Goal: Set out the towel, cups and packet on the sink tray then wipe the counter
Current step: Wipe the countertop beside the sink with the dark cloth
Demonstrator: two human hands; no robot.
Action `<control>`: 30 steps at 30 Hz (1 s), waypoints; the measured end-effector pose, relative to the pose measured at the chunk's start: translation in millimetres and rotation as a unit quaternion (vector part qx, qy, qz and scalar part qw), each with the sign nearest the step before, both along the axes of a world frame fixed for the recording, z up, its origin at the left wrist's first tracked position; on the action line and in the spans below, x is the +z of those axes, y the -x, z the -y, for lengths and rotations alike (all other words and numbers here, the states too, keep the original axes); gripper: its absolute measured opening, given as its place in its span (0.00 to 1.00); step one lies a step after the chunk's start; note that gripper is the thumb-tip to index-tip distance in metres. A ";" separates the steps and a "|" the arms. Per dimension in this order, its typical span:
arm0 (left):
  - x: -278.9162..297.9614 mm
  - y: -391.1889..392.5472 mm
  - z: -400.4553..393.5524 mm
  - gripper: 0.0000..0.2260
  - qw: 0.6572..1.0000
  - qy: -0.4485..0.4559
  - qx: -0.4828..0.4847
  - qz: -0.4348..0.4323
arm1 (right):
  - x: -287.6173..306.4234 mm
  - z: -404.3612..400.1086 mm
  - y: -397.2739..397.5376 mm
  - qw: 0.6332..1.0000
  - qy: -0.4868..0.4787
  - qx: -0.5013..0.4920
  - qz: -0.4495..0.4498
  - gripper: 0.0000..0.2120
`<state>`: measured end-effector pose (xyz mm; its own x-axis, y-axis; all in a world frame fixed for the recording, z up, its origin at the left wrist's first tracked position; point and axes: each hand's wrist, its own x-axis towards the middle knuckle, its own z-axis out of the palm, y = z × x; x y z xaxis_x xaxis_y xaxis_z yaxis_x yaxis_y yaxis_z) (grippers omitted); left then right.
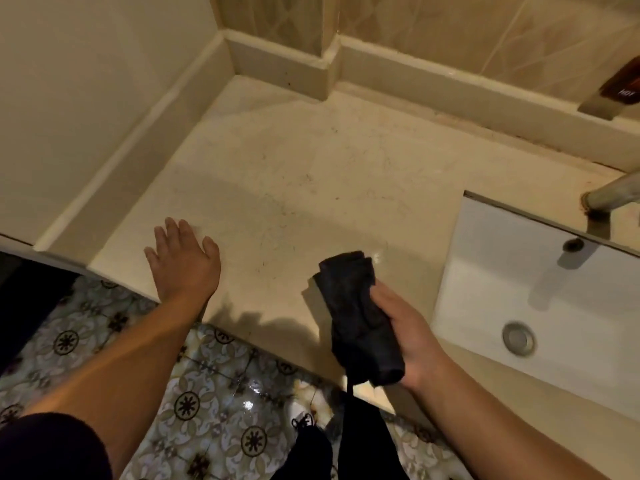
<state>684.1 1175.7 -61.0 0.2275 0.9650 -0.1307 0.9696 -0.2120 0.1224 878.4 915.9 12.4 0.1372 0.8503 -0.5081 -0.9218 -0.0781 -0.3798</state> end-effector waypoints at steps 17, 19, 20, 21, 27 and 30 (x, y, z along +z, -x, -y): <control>-3.4 -76.3 29.4 0.27 0.987 -0.004 -0.163 -0.017 | -62.4 -154.5 -288.0 0.407 0.132 0.191 0.883 0.21; -1.1 -78.0 28.8 0.27 0.986 -0.004 -0.164 -0.017 | -64.8 -158.6 -287.7 0.350 0.107 0.205 0.908 0.20; 0.6 -78.7 28.4 0.27 0.986 -0.002 -0.166 -0.016 | -64.0 -157.1 -286.9 0.335 0.104 0.212 0.912 0.19; 2.2 -78.8 29.5 0.27 0.986 0.002 -0.166 -0.014 | -62.6 -153.5 -283.9 0.326 0.097 0.218 0.915 0.18; 3.8 -80.1 30.6 0.28 0.988 0.008 -0.153 -0.013 | -55.1 -109.9 -208.1 0.367 0.025 0.246 0.897 0.23; 4.9 -79.8 31.7 0.29 0.986 -0.001 -0.166 -0.017 | -53.0 -71.1 -150.9 0.376 -0.011 0.270 0.886 0.23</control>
